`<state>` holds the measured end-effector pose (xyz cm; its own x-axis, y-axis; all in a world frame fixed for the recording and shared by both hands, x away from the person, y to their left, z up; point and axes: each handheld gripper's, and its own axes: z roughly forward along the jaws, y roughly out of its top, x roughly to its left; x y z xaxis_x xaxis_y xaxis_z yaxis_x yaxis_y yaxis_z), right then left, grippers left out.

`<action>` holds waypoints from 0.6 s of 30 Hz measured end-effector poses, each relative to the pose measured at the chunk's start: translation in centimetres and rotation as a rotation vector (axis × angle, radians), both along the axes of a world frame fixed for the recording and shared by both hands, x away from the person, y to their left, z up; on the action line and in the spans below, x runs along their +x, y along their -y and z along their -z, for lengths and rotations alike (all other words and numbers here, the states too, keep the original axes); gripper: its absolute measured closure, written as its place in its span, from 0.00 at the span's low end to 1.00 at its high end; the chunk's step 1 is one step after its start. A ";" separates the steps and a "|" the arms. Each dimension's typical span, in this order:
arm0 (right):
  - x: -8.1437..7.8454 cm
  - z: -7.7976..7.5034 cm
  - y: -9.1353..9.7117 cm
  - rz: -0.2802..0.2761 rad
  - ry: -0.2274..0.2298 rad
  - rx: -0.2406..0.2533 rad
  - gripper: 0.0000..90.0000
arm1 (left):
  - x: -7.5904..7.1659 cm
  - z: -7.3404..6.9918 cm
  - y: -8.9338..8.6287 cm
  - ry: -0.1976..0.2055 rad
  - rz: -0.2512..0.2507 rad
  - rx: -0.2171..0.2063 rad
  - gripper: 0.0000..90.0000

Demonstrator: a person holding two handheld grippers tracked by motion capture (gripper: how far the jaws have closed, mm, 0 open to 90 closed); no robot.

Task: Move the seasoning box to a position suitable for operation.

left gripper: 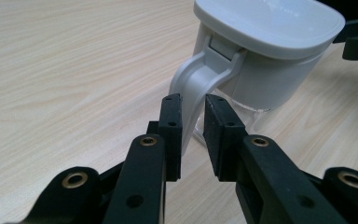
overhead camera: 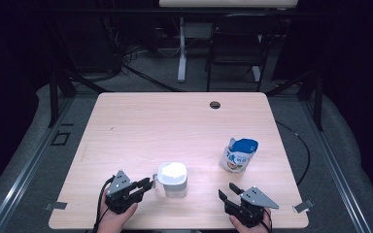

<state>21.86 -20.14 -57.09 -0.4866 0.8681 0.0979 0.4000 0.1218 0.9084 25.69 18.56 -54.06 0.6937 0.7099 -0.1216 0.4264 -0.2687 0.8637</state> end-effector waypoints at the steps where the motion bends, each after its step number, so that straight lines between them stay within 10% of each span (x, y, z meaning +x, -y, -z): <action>1: 0.0 0.0 -0.1 -0.005 0.002 0.008 0.56 | 0.0 -0.2 -0.1 0.005 -0.001 -0.005 0.86; 18: 0.7 -0.6 -1.4 -0.075 0.026 -0.041 0.60 | 1.3 -1.4 -0.6 -0.015 -0.010 -0.013 0.78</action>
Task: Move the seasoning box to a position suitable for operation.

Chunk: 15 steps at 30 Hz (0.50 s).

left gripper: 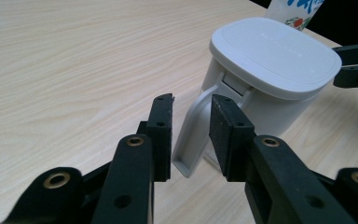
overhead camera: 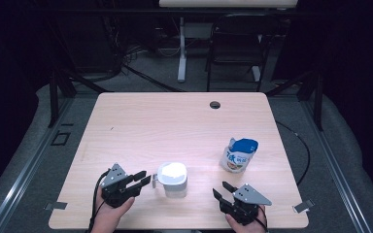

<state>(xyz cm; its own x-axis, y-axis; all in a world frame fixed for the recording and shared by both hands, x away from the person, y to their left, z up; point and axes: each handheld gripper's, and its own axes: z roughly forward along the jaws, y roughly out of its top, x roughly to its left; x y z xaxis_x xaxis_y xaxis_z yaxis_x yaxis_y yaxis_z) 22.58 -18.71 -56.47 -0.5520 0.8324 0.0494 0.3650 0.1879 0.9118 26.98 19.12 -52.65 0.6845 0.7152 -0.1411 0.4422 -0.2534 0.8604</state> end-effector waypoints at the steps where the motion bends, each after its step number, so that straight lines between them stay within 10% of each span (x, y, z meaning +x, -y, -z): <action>1: 0.1 -0.1 -0.1 0.002 0.001 0.001 0.59 | 0.0 -0.1 0.0 -0.004 -0.001 0.000 0.78; 15: 1.0 -1.1 -1.0 -0.017 -0.016 -0.023 0.68 | 1.1 -2.2 0.9 -0.006 0.038 0.046 0.84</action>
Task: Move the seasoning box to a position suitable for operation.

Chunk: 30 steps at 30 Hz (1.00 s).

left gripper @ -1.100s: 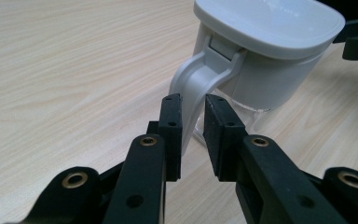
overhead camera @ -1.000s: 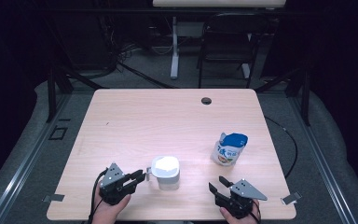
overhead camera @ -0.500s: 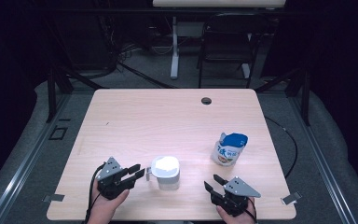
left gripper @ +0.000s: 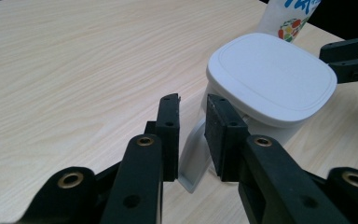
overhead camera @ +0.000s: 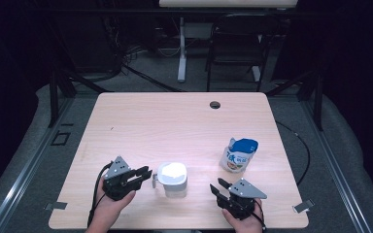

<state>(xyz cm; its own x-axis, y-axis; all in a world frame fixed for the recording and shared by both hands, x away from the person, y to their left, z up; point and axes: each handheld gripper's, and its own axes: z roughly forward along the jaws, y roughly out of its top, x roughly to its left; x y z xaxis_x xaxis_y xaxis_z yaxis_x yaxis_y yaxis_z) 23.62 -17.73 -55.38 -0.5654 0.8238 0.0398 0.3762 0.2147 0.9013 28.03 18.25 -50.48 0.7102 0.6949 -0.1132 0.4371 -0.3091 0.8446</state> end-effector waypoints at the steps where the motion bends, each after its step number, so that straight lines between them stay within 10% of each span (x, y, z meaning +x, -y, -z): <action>1: 0.0 0.0 -0.1 0.001 -0.002 0.001 0.70 | 0.0 -0.1 0.1 0.002 0.003 0.007 0.85; 30: 1.4 -2.1 -2.5 -0.082 -0.004 -0.065 1.00 | 0.6 -2.2 2.2 0.009 0.076 0.038 1.00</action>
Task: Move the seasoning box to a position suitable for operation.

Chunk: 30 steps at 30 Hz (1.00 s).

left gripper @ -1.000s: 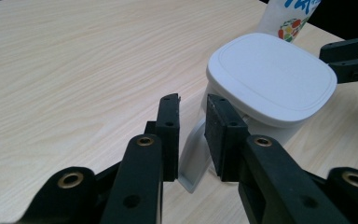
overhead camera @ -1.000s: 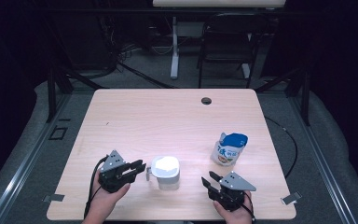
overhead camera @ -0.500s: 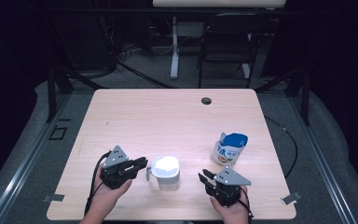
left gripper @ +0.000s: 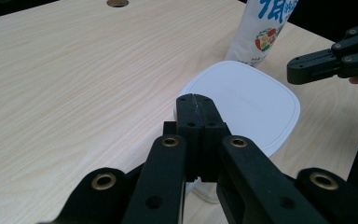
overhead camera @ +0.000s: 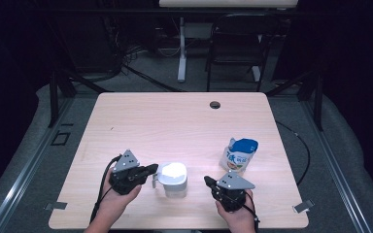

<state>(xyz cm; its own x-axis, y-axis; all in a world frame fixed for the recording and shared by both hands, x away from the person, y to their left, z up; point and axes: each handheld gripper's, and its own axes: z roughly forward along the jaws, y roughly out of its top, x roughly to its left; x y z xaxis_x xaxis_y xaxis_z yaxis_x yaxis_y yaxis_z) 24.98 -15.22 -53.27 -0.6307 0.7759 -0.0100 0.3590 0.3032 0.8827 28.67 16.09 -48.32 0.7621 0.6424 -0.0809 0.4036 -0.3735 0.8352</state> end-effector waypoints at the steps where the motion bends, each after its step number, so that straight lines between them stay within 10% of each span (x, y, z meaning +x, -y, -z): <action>1: 0.0 0.0 -0.1 -0.004 0.000 0.000 1.00 | 0.0 0.0 0.1 0.000 0.001 -0.002 1.00; 30: 0.3 -0.2 -0.5 -0.020 0.002 0.006 1.00 | 0.1 0.3 1.1 -0.001 0.002 0.042 1.00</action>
<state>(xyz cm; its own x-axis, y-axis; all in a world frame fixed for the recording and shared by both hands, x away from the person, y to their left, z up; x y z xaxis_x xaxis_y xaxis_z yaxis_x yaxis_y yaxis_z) 25.30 -14.69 -53.05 -0.6457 0.7635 -0.0069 0.3513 0.3050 0.8852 28.77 15.03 -48.62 0.7633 0.6438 -0.0547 0.4036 -0.4089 0.8185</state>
